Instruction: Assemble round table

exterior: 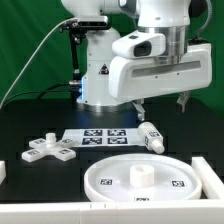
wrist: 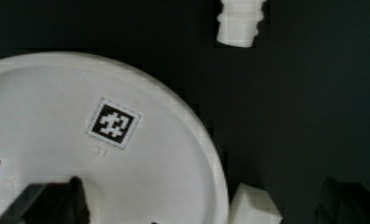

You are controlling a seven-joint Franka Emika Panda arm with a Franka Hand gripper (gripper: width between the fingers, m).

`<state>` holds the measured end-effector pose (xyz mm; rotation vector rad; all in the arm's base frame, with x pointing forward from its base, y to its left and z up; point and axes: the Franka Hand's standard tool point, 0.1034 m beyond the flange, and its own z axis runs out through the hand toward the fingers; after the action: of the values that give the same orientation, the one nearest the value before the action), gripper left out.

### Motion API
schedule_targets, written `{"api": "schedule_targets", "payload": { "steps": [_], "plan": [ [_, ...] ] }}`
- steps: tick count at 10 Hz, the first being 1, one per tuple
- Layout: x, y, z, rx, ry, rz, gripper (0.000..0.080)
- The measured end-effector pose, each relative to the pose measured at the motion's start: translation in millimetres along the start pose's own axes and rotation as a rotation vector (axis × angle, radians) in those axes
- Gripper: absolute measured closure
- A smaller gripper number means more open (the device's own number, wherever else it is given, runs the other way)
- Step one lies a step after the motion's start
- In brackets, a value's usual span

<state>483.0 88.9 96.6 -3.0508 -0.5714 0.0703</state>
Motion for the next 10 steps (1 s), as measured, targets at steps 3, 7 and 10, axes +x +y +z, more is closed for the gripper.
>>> {"api": "schedule_targets", "payload": {
  "steps": [3,7,10],
  "plan": [
    [-1.9,-0.6,2.1,0.001,-0.006,0.028,0.0151],
    [-45.5,-31.9,40.8,-0.006,-0.099,0.175,0.0151],
    [-43.3,-30.9,39.3,-0.005,-0.096,0.177,0.0151]
  ]
}}
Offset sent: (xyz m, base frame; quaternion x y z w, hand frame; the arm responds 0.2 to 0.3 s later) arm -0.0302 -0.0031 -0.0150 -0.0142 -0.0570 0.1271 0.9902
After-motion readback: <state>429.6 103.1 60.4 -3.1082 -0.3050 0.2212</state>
